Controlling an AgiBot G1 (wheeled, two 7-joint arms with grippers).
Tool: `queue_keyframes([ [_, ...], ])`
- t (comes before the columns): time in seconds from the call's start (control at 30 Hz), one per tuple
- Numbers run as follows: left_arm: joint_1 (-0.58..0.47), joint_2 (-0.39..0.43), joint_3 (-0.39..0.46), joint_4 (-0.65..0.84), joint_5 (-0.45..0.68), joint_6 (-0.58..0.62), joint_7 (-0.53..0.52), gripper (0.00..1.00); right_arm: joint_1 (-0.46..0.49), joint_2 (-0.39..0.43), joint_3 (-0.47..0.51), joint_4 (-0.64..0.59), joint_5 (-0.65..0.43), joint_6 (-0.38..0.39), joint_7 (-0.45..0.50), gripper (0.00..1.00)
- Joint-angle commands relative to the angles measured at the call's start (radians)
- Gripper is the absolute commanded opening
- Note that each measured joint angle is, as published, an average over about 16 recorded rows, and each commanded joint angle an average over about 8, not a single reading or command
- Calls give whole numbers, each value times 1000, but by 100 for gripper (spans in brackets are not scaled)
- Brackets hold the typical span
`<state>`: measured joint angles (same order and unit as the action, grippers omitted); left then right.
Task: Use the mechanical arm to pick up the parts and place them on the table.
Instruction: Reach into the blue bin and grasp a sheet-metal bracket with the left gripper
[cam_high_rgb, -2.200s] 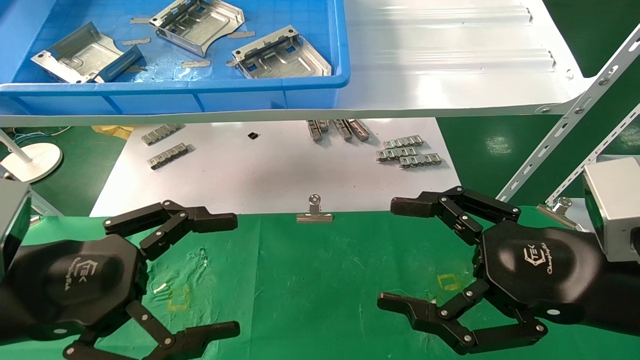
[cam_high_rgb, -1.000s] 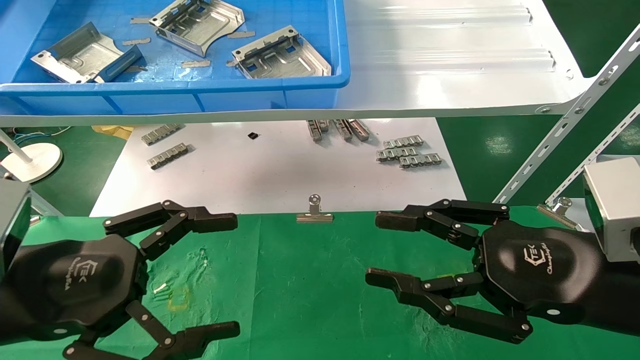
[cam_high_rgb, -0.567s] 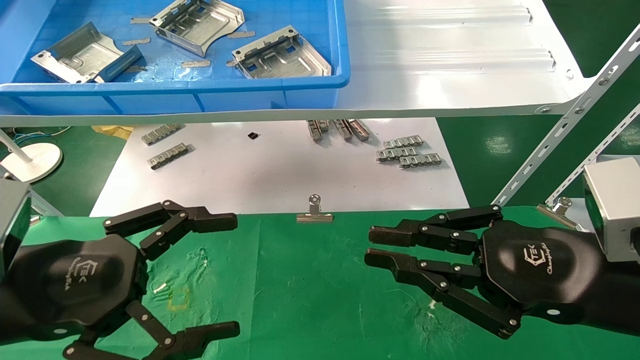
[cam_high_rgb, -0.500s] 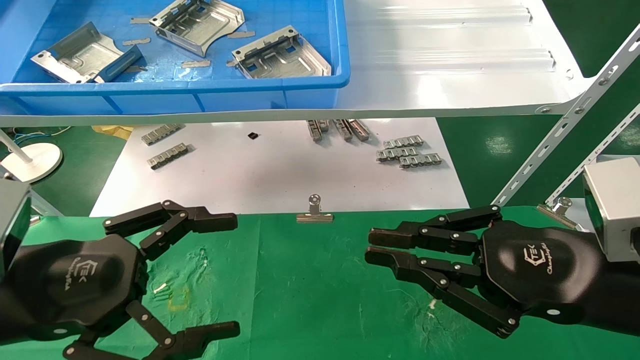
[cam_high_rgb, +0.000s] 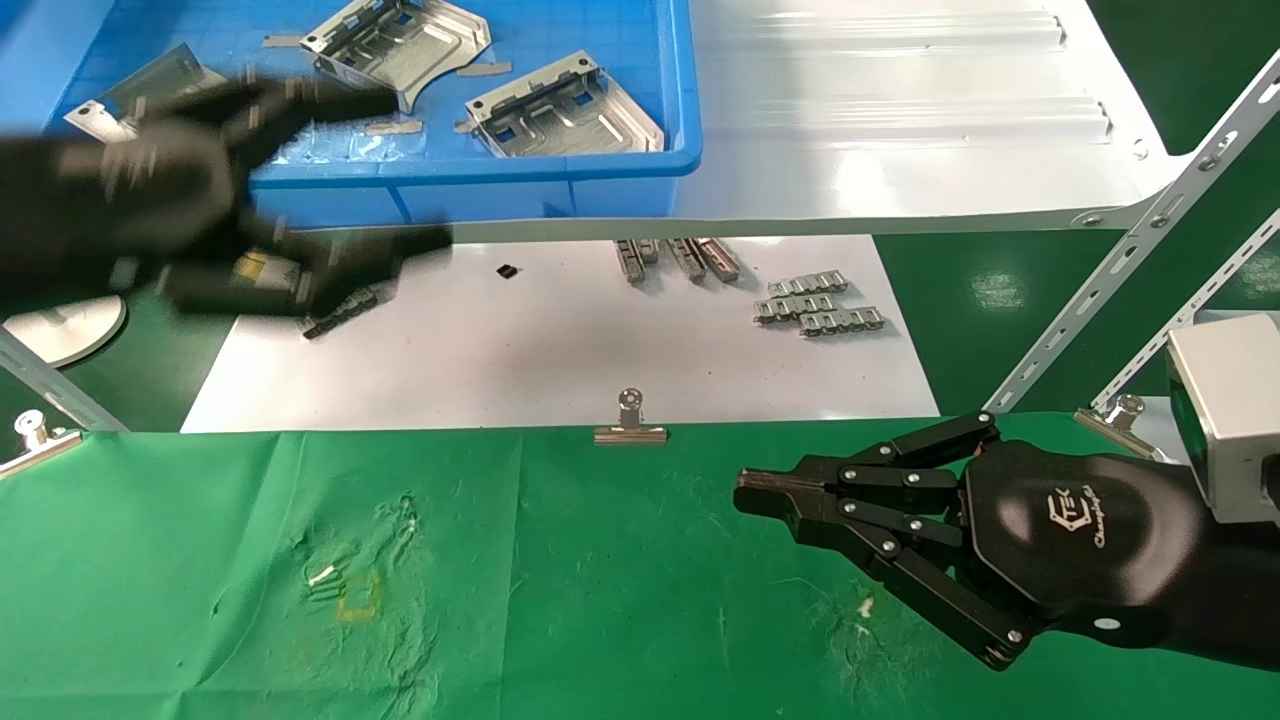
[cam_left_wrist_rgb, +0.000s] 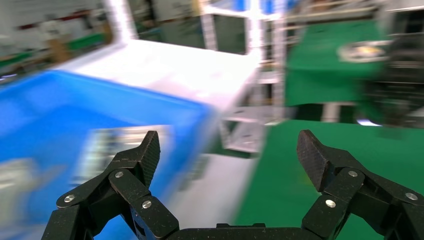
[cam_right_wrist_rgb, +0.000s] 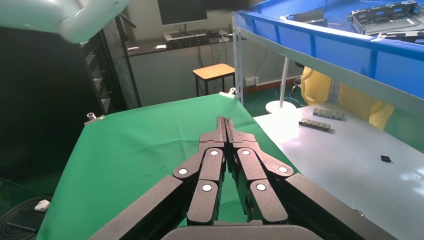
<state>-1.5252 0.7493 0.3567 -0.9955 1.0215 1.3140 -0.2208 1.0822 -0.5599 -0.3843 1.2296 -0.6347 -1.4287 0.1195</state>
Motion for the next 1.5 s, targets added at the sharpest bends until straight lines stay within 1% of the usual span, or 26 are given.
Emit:
queue_keyframes([
  [0.03, -89, 36, 25, 63, 64, -31, -20, 100, 0, 0, 0, 0, 0, 0, 0, 0],
  [0.17, -254, 148, 91, 294, 227, -139, 44, 100, 0, 0, 0, 0, 0, 0, 0, 0],
  [0.27, -340, 231, 123, 463, 314, -246, 102, 100, 0, 0, 0, 0, 0, 0, 0, 0],
  [0.37, -396, 304, 137, 610, 362, -360, 137, 100, 0, 0, 0, 0, 0, 0, 0, 0],
  [0.47, -432, 358, 140, 718, 382, -457, 162, 99, 0, 0, 0, 0, 0, 0, 0, 0],
  [0.5, -441, 372, 139, 749, 384, -482, 169, 92, 0, 0, 0, 0, 0, 0, 0, 0],
  [0.67, -468, 421, 131, 858, 380, -558, 188, 30, 0, 0, 0, 0, 0, 0, 0, 0],
  [0.73, -476, 433, 129, 887, 378, -572, 192, 6, 0, 0, 0, 0, 0, 0, 0, 4],
  [0.77, -480, 438, 129, 900, 377, -577, 194, 0, 0, 0, 0, 0, 0, 0, 0, 10],
  [0.93, -493, 452, 126, 938, 374, -584, 205, 0, 0, 0, 0, 0, 0, 0, 0, 72],
  [1.0, -496, 456, 124, 947, 371, -584, 209, 0, 0, 0, 0, 0, 0, 0, 0, 93],
  [1.03, -497, 457, 123, 951, 369, -583, 211, 0, 0, 0, 0, 0, 0, 0, 0, 100],
  [1.33, -508, 471, 124, 973, 371, -584, 226, 0, 0, 0, 0, 0, 0, 0, 0, 100],
  [1.5, -519, 475, 123, 990, 370, -577, 211, 0, 0, 0, 0, 0, 0, 0, 0, 100],
])
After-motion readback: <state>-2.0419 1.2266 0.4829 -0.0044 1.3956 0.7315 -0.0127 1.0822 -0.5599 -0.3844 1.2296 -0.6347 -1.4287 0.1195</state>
